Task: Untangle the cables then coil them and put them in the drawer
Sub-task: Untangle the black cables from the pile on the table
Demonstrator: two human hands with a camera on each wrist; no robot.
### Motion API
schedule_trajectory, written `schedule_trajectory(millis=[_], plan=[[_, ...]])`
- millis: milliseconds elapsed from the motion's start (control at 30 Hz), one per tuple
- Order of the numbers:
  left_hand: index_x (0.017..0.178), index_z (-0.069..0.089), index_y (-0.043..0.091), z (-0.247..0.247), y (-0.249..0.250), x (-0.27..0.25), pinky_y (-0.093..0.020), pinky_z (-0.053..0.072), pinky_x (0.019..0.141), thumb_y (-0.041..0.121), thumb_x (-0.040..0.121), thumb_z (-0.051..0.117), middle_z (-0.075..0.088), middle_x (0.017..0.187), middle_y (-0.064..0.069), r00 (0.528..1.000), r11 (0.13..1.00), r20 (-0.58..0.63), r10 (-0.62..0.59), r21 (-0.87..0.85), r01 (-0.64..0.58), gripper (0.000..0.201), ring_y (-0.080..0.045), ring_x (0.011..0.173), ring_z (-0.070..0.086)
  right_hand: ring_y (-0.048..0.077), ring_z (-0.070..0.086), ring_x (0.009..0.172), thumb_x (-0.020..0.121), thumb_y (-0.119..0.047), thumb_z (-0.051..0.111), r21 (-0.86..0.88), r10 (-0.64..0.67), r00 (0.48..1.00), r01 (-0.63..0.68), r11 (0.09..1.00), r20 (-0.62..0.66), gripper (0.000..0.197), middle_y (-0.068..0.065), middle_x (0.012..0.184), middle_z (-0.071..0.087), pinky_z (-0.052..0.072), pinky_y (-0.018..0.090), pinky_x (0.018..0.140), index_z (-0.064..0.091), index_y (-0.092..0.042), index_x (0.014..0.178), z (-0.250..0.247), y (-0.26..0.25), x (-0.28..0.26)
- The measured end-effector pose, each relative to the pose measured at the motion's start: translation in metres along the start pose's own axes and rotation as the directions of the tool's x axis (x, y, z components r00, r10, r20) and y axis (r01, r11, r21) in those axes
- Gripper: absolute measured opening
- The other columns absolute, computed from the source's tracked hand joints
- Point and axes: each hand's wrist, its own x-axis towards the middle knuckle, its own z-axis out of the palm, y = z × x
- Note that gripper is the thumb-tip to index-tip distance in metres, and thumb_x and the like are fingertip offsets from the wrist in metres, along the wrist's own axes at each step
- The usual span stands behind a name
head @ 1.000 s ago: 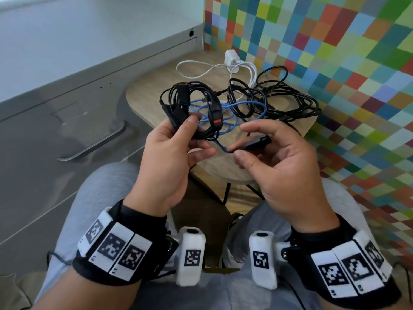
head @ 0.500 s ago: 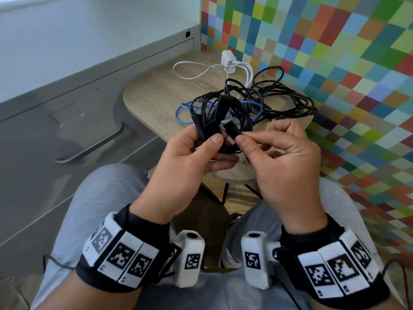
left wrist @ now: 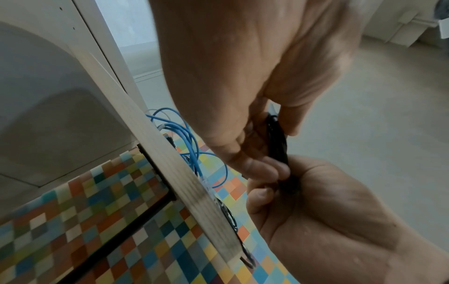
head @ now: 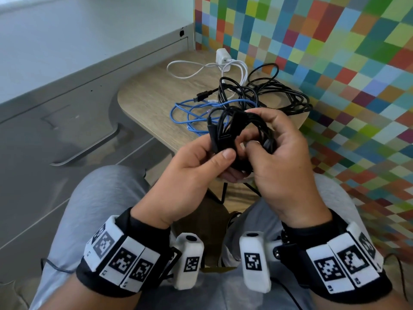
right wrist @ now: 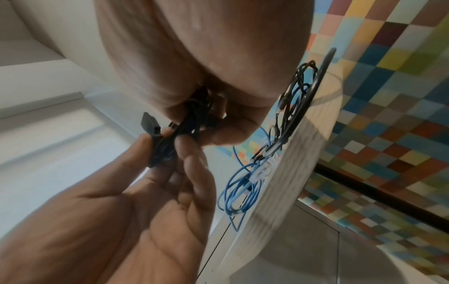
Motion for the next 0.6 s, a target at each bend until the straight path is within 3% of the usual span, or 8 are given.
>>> schedule_trajectory(millis=[133,233,367,467,533,600], plan=[[0.104,0.067,0.006,-0.003,0.005,0.004,-0.033,0.052,0.072,0.019,0.095,0.056,0.071,0.095,-0.011,0.993,0.999,-0.116,0.006,-0.042,-0.011,0.02,-0.024,0.082,0.065,0.02,0.076,0.09,0.093,-0.009,0.073,0.105,0.047,0.995,-0.056,0.993,0.082,0.02,0.003,0.095,0.078,0.06,0.035,0.077,0.071,-0.018,0.11,-0.005,-0.004,0.0],[0.098,0.066,0.006,-0.008,0.009,0.006,-0.033,0.052,0.076,0.019,0.095,0.053,0.068,0.092,-0.011,0.983,0.994,-0.186,-0.002,-0.11,-0.019,0.019,-0.022,0.089,0.064,0.026,0.074,0.092,0.091,-0.008,0.06,0.247,0.125,0.971,-0.174,0.953,0.201,0.025,0.008,0.099,0.078,0.06,0.039,0.076,0.072,-0.019,0.11,-0.01,-0.005,0.001],[0.096,0.064,0.004,-0.01,0.012,0.005,-0.035,0.059,0.079,0.019,0.098,0.05,0.067,0.091,-0.013,0.984,0.971,-0.176,-0.028,-0.238,-0.015,0.02,-0.024,0.09,0.067,0.026,0.075,0.084,0.091,0.013,0.067,0.045,0.081,0.974,-0.093,0.995,0.211,0.037,0.007,0.101,0.079,0.061,0.037,0.076,0.072,-0.015,0.114,-0.01,0.0,0.003],[0.098,0.063,0.004,-0.01,0.014,0.004,-0.038,0.061,0.081,0.019,0.098,0.05,0.069,0.086,-0.014,0.978,0.964,-0.205,-0.035,-0.264,-0.021,0.02,-0.03,0.091,0.07,0.021,0.071,0.065,0.089,0.007,0.074,-0.011,0.077,0.984,-0.076,0.997,0.161,0.03,0.005,0.091,0.079,0.059,0.033,0.064,0.077,-0.018,0.106,-0.01,0.0,0.003],[0.098,0.063,0.005,-0.009,0.017,0.005,-0.044,0.06,0.088,0.02,0.097,0.051,0.069,0.08,-0.012,0.969,0.962,-0.248,-0.017,-0.269,-0.052,0.019,-0.032,0.092,0.069,0.015,0.066,0.055,0.088,0.0,0.078,-0.06,0.08,0.991,-0.074,0.995,0.103,0.024,0.001,0.086,0.079,0.055,0.029,0.055,0.078,-0.02,0.102,-0.013,-0.001,0.004],[0.097,0.063,0.005,-0.009,0.02,0.006,-0.052,0.055,0.096,0.019,0.098,0.05,0.067,0.077,-0.011,0.958,0.96,-0.286,0.01,-0.264,-0.089,0.019,-0.033,0.091,0.069,0.008,0.071,0.064,0.087,-0.007,0.082,-0.141,0.041,0.996,-0.029,0.99,0.085,0.02,-0.004,0.089,0.08,0.057,0.028,0.06,0.08,-0.023,0.099,-0.014,0.0,0.006]])
